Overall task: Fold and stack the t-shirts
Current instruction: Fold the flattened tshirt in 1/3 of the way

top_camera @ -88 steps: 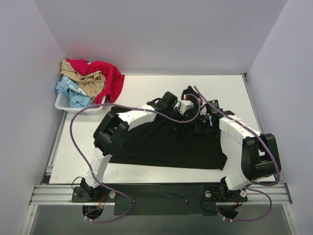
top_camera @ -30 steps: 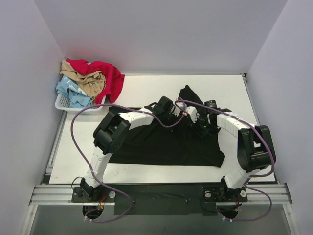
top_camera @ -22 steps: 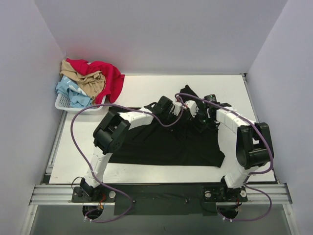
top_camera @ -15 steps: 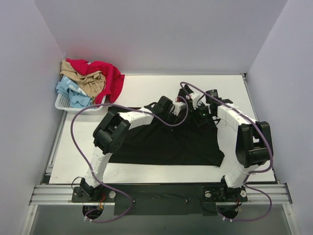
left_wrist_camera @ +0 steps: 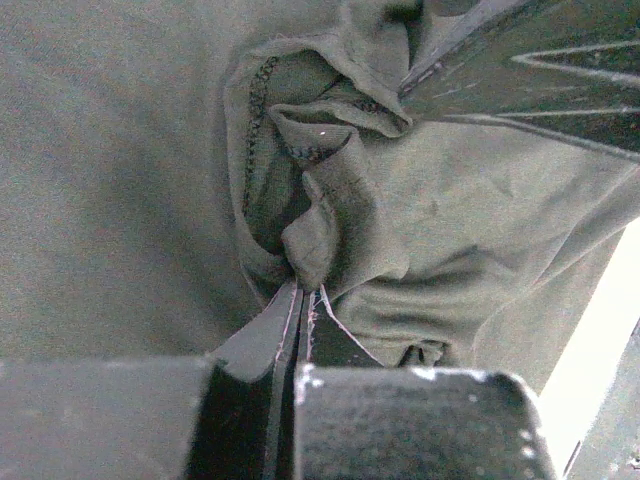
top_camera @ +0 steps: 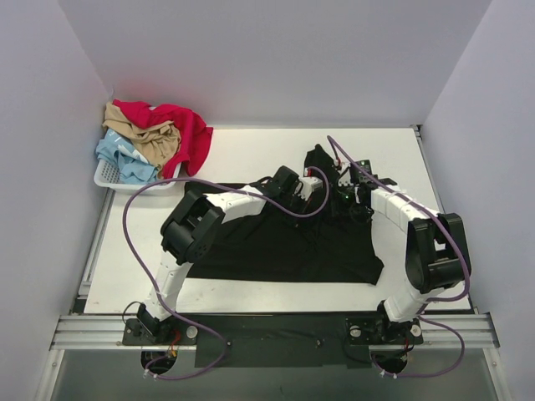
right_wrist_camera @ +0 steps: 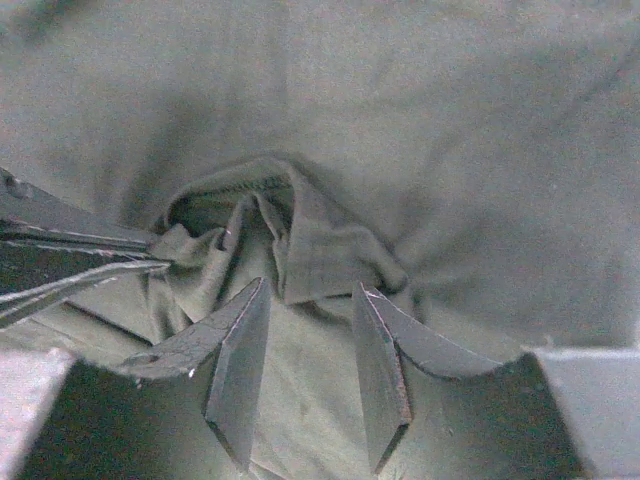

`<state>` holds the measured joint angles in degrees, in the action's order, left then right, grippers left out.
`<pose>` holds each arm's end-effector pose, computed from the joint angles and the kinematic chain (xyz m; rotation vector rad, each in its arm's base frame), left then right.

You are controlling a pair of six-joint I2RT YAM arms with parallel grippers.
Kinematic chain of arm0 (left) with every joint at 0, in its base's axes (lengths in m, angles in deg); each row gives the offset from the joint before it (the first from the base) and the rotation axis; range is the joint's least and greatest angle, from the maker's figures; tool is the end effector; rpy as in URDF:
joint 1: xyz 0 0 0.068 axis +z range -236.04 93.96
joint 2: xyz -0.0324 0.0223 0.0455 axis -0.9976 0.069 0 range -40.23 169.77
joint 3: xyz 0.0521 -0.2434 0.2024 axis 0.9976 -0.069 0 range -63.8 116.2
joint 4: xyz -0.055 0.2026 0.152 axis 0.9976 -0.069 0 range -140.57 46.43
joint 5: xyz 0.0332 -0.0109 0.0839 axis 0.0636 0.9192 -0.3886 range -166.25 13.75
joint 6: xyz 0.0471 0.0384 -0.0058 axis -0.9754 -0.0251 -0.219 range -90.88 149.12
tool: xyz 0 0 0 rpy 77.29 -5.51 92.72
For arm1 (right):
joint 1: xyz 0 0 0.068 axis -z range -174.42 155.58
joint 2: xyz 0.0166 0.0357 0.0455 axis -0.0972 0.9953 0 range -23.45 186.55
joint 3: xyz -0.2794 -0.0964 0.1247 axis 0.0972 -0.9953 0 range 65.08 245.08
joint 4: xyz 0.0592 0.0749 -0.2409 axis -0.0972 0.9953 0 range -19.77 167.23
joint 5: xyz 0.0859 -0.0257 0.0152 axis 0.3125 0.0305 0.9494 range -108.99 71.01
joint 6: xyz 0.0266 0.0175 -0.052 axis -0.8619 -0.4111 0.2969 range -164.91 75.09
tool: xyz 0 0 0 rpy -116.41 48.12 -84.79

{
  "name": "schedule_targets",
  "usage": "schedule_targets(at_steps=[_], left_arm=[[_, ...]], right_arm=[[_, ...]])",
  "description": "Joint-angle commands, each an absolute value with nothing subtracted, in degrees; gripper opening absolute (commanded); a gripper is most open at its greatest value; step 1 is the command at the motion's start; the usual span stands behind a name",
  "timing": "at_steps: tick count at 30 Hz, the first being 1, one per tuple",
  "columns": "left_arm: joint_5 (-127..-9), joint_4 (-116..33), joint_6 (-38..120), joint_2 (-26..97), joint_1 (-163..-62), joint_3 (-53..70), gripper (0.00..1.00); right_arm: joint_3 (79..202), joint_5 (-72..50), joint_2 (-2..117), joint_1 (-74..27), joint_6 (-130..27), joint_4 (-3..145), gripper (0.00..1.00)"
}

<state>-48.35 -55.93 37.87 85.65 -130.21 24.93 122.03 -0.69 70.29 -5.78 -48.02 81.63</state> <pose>0.3491 -0.3688 0.1818 0.9965 2.3542 -0.9843 0.3391 0.0827 0.2415 -0.3214 2.3944 0.5013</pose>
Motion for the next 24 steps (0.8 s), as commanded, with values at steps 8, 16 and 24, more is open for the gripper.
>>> schedule_targets(at_steps=[8,16,24], left_arm=[[-48.65,-53.59,37.11,83.08,-130.17,25.15,0.0],[-49.0,-54.11,37.2,82.9,-130.08,25.67,0.0],[-49.8,-55.08,37.03,82.02,-128.85,27.08,0.0]], right_arm=[[124.67,-2.11,75.34,-7.16,-51.77,81.92,0.27],[125.9,-4.13,76.13,-7.34,-51.59,83.68,0.02],[128.36,-5.46,71.56,-1.89,-49.05,85.7,0.0]])
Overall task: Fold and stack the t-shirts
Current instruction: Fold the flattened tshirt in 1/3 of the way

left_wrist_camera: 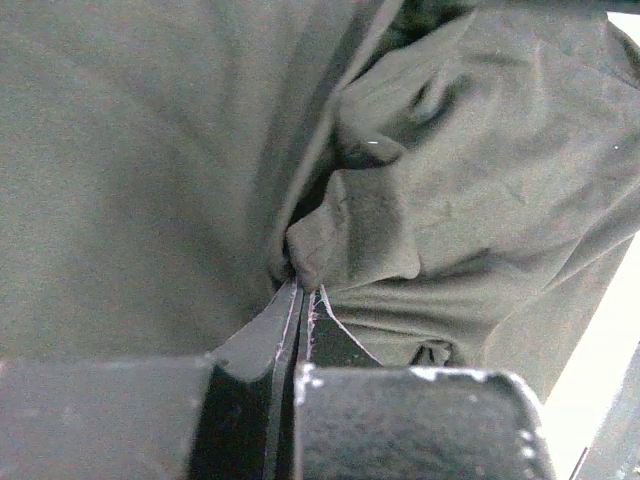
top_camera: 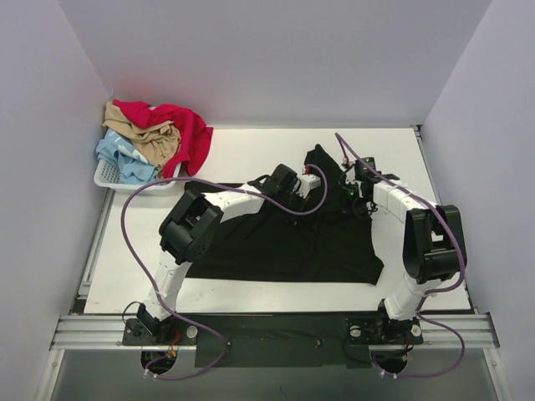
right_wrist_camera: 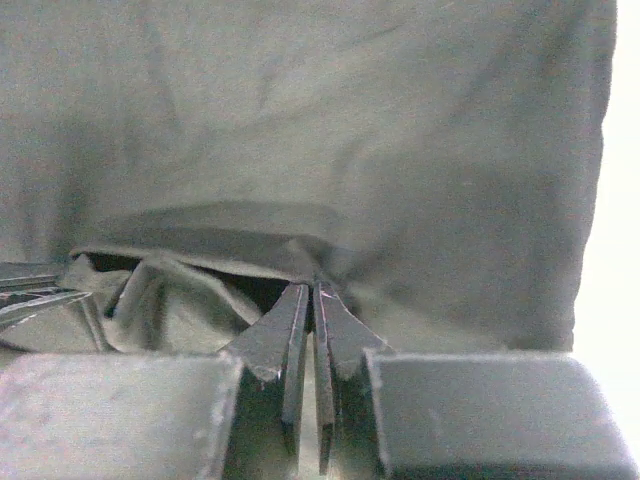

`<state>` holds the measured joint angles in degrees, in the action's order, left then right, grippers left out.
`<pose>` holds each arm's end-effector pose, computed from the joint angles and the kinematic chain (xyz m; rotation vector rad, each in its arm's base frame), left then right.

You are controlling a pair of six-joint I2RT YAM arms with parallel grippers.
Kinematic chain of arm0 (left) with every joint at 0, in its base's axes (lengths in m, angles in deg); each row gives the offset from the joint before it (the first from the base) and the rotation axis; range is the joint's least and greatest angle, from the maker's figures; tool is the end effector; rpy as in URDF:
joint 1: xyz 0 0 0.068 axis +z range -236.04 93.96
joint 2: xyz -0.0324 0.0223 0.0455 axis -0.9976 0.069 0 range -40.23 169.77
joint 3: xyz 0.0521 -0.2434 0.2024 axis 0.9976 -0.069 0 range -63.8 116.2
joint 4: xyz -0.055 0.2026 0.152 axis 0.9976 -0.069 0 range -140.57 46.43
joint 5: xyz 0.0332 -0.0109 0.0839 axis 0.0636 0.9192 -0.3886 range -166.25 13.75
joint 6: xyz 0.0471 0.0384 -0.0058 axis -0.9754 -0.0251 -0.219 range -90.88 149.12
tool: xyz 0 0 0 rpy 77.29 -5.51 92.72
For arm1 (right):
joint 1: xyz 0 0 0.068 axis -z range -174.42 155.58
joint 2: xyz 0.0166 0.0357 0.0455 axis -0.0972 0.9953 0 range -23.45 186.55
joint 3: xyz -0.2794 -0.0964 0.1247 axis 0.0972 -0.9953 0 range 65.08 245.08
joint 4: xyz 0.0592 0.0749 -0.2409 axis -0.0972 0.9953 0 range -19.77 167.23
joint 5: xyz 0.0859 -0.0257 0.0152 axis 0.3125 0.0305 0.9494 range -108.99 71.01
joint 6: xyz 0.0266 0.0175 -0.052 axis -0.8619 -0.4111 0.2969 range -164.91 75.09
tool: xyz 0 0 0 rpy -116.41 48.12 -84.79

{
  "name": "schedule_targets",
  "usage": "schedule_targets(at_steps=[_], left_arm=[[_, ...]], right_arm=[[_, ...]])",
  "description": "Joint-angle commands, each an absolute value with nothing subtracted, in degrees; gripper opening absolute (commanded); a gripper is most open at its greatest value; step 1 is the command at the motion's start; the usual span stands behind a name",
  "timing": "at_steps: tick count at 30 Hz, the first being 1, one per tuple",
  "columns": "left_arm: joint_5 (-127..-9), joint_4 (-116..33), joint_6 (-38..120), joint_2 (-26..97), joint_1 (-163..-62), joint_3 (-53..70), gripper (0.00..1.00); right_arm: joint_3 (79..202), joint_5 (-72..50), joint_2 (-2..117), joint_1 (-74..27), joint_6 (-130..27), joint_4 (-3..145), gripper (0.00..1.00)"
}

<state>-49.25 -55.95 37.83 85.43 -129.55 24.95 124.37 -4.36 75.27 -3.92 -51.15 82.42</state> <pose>0.3538 -0.3643 0.1835 0.9748 2.3548 -0.9616 0.3593 0.0718 0.2229 -0.1811 2.4744 0.4333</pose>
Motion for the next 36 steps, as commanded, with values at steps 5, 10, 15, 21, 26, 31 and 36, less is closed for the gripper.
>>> schedule_targets(at_steps=[5,10,15,21,26,31,36], left_arm=[[-50.23,-55.35,36.76,82.2,-128.76,26.91,0.0],[-52.6,-55.34,36.15,82.02,-128.76,26.47,0.0],[-54.01,-57.89,35.45,81.67,-128.85,27.87,0.31],[-57.7,-61.49,33.26,77.81,-128.85,28.22,0.49],[-62.28,-62.9,29.48,75.34,-128.93,29.62,0.49],[-47.11,-64.04,25.43,77.71,-131.57,33.67,0.19],[-42.59,-64.22,28.14,85.43,-132.8,38.76,0.02]], right_arm=[[132.4,-4.32,74.02,-1.02,-46.05,90.18,0.0],[135.21,-3.44,76.74,-0.14,-45.35,90.71,0.0],[139.17,-4.23,80.61,0.57,-45.43,92.91,0.06],[145.32,-5.19,81.5,1.36,-45.87,95.89,0.29],[143.32,-10.2,71.68,1.8,-51.39,97.48,0.28],[129.02,-4.85,62.96,1.36,-59.66,94.67,0.0],[114.23,-1.59,55.83,1.62,-69.23,84.92,0.0]])
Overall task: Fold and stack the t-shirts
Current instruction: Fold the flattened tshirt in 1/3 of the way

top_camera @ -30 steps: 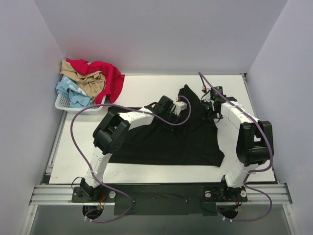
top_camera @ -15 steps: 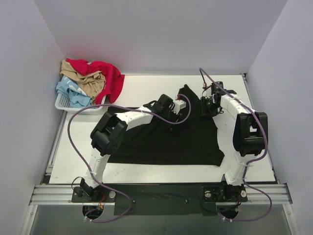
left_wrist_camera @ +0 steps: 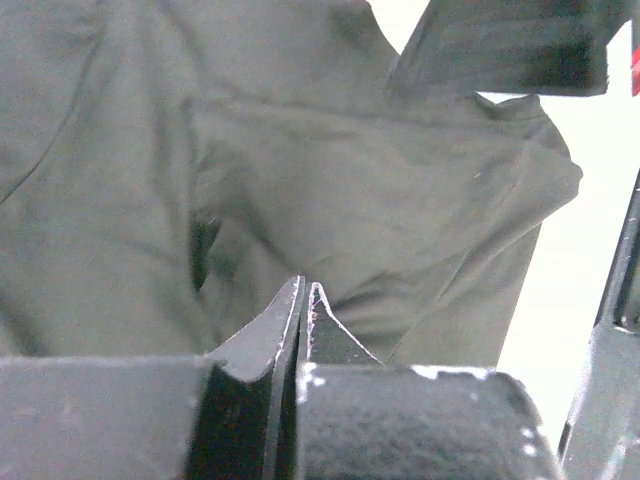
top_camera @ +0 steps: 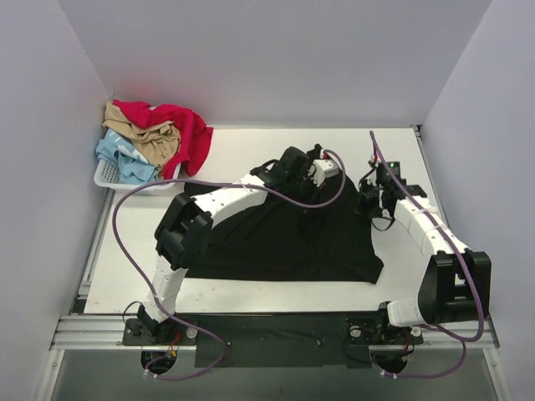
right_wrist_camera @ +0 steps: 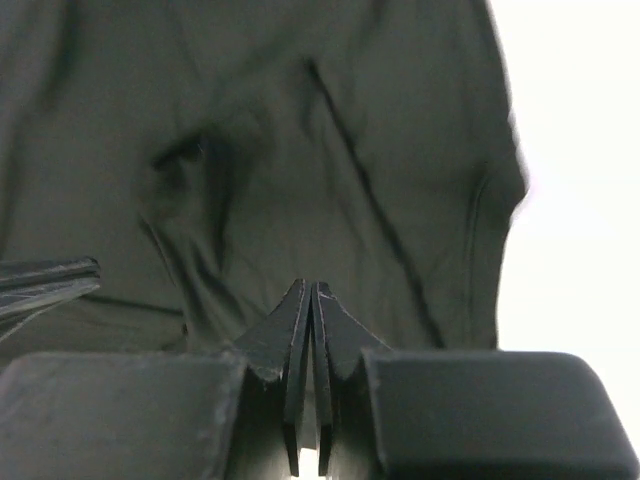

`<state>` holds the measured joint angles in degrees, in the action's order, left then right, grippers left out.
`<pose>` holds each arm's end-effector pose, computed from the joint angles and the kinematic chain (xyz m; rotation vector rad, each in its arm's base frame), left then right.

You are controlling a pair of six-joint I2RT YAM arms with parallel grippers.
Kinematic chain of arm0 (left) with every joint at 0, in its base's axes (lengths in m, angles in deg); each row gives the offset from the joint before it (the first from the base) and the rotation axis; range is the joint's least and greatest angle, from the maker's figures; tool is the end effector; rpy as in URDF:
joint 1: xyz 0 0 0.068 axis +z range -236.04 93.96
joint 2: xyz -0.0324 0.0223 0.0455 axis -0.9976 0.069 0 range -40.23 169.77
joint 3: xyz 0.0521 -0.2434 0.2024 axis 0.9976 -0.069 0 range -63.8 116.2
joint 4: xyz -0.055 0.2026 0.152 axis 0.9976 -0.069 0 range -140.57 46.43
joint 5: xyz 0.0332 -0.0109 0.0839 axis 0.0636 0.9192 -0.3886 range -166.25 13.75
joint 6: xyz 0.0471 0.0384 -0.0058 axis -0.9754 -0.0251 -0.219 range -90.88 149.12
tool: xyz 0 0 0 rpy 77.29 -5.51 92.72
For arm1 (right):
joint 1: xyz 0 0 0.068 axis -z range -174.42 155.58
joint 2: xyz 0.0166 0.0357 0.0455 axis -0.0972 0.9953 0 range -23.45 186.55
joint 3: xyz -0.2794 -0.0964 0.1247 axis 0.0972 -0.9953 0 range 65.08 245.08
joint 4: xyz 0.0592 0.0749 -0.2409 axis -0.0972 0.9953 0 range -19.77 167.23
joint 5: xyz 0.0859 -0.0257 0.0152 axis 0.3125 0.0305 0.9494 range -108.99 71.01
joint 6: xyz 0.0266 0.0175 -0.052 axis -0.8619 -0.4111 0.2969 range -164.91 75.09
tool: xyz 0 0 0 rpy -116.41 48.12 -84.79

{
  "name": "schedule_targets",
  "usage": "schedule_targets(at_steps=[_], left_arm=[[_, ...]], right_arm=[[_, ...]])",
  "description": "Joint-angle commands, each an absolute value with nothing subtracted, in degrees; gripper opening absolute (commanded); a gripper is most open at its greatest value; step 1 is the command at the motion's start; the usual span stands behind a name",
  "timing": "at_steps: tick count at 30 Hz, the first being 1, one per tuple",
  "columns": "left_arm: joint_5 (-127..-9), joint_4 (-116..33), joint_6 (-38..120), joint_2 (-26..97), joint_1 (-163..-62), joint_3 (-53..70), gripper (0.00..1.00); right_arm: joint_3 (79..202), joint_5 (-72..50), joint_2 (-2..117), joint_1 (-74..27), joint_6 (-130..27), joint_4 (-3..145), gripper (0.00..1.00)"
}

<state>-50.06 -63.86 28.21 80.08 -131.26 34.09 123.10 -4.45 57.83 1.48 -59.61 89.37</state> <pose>0.3448 -0.3759 0.2690 1.1593 2.1021 -0.9087 0.3046 0.0333 0.3029 0.0845 2.3241 0.4595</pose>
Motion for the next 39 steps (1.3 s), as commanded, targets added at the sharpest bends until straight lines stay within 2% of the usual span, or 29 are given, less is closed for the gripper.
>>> schedule_targets(at_steps=[1,6,11,19,24,30,32,35,39], left_arm=[[-42.85,-64.31,28.32,86.06,-132.89,39.12,0.0],[-45.48,-64.75,28.77,89.58,-132.89,40.26,0.0],[-55.94,-65.1,27.36,88.97,-131.93,39.74,0.0],[-65.16,-63.52,26.31,87.64,-128.94,36.84,0.0],[-64.66,-63.87,24.99,86.95,-128.76,35.78,0.01],[-50.52,-69.56,19.99,77.3,-127.97,36.22,0.45],[-47.35,-73.86,16.31,73.52,-127.01,36.05,0.48],[-46.98,-80.03,9.97,67.45,-124.72,33.59,0.49],[-50.49,-91.61,-1.62,56.99,-118.41,24.46,0.47]], right_arm=[[111.34,-1.94,55.39,1.62,-70.21,83.43,0.0],[109.03,-4.75,60.04,2.06,-70.13,86.4,0.0],[109.73,-7.82,65.23,2.68,-70.13,89.65,0.0],[108.06,-8.18,64.18,5.22,-69.08,91.5,0.0],[107.53,-8.62,63.22,5.4,-67.68,92.38,0.0],[111.57,-1.26,59.27,6.72,-63.9,93.61,0.0],[114.03,-1.5,56.03,6.28,-64.15,95.53,0.07],[116.15,-8.32,50.13,6.19,-66.26,98.79,0.2],[113.08,-12.84,39.25,7.07,-74.32,103.01,0.27]])
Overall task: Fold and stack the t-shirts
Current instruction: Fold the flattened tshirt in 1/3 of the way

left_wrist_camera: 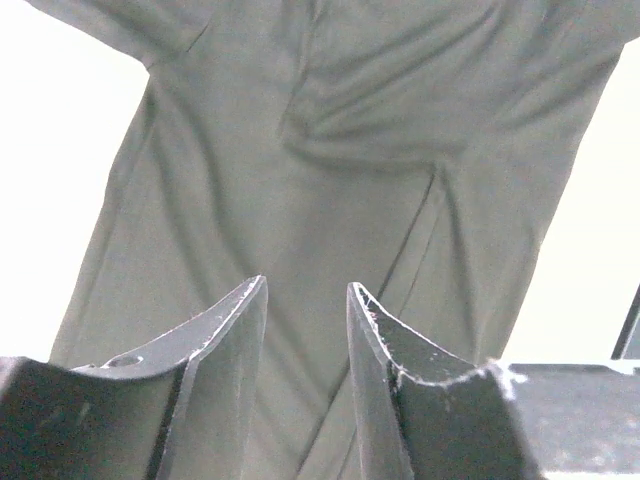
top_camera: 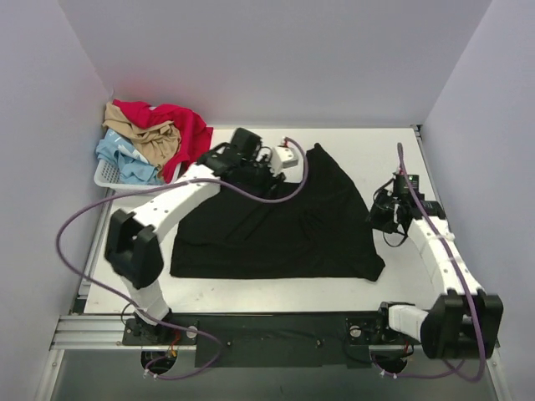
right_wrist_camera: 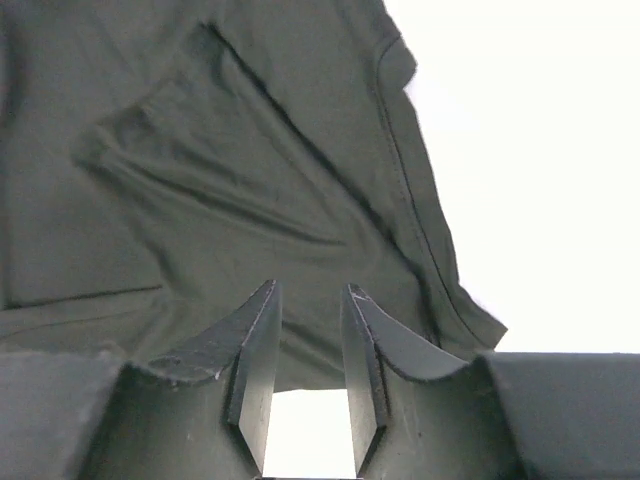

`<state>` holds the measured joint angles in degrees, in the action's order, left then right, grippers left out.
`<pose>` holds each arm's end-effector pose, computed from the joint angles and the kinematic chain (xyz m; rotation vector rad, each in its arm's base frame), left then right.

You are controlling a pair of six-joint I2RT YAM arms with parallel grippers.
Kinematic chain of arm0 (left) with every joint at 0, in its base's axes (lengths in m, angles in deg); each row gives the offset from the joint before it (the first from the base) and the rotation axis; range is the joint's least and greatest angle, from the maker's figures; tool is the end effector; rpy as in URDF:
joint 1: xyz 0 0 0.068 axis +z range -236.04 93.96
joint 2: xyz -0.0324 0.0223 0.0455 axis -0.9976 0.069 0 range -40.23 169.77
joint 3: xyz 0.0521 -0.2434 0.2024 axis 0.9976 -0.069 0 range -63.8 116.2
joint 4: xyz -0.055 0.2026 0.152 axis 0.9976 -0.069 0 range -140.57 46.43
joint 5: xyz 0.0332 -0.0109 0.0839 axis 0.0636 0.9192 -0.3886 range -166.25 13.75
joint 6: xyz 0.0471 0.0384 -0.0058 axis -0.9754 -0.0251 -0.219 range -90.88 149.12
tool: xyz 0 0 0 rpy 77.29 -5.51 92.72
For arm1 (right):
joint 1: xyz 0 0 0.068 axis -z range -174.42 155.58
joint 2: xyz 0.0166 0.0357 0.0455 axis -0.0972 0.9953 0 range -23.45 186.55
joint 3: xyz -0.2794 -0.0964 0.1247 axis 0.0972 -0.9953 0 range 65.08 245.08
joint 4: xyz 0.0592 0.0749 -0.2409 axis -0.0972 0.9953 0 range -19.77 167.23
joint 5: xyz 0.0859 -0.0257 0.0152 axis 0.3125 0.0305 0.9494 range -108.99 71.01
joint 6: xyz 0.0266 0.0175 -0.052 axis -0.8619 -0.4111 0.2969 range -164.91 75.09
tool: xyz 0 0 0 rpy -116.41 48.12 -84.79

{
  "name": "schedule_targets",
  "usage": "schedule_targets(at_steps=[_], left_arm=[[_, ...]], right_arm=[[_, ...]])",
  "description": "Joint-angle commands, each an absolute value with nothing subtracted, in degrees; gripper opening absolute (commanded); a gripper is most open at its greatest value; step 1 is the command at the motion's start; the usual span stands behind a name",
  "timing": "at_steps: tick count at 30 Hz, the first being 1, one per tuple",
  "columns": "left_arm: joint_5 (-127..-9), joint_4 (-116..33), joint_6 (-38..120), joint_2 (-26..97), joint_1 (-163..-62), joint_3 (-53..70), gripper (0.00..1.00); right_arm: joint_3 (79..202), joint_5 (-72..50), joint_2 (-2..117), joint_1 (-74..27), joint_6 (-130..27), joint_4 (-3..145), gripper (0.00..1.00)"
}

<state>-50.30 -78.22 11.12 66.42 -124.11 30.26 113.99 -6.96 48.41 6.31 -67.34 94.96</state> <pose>0.3323 -0.2855 0.3350 1.3151 2.0108 -0.7061 0.2491 0.0063 0.2842 0.3893 2.3913 0.4269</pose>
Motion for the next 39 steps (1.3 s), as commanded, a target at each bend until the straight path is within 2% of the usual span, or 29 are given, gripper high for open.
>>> schedule_targets(at_steps=[1,6,10,16,20,26,29,30,31,32,33,35,39], left_arm=[[-53.11,-93.3,-5.82,53.14,-117.69,20.18,0.45],[-58.76,-105.5,-17.01,42.57,-112.42,6.62,0.44],[-66.22,-104.92,-20.36,36.85,-109.96,-7.16,0.49],[-77.12,-96.5,-20.98,32.1,-108.98,-19.04,0.51],[-79.94,-90.26,-21.24,31.4,-109.25,-23.44,0.52],[-82.32,-82.42,-21.77,31.92,-109.16,-28.02,0.5],[-82.4,-80.75,-21.86,32.8,-109.25,-28.73,0.41],[-82.49,-80.75,-21.95,33.24,-109.16,-29.08,0.38],[-82.75,-80.57,-22.12,33.33,-109.07,-29.34,0.3],[-83.1,-80.57,-22.47,33.59,-109.07,-29.52,0.24],[-83.37,-80.48,-22.74,33.59,-108.99,-29.87,0.14],[-84.42,-80.39,-23.53,33.77,-108.9,-30.48,0.0],[-86.36,-81.0,-25.72,34.12,-108.28,-30.75,0.0]], right_arm=[[111.07,-12.75,37.83,7.51,-75.57,103.71,0.27],[103.68,-14.25,25.89,7.95,-85.93,108.55,0.29],[96.91,-12.49,19.72,7.95,-89.9,110.65,0.34],[95.93,-13.36,22.07,8.39,-89.99,112.69,0.35],[94.45,-15.3,25.32,12.51,-91.83,109.62,0.35],[89.61,-10.29,30.69,16.65,-94.74,102.14,0.34],[87.59,-10.9,31.57,17.44,-95.36,98.98,0.29],[86.8,-11.52,31.92,18.49,-95.36,98.63,0.22],[86.53,-12.22,32.53,19.11,-95.1,98.01,0.17],[86.18,-12.14,32.89,20.77,-94.66,97.57,0.06],[86.09,-11.96,33.32,21.65,-93.78,97.04,0.0],[85.74,-11.61,33.77,24.46,-92.55,96.69,0.0],[85.56,-9.07,33.59,30.26,-91.84,96.33,0.0]])
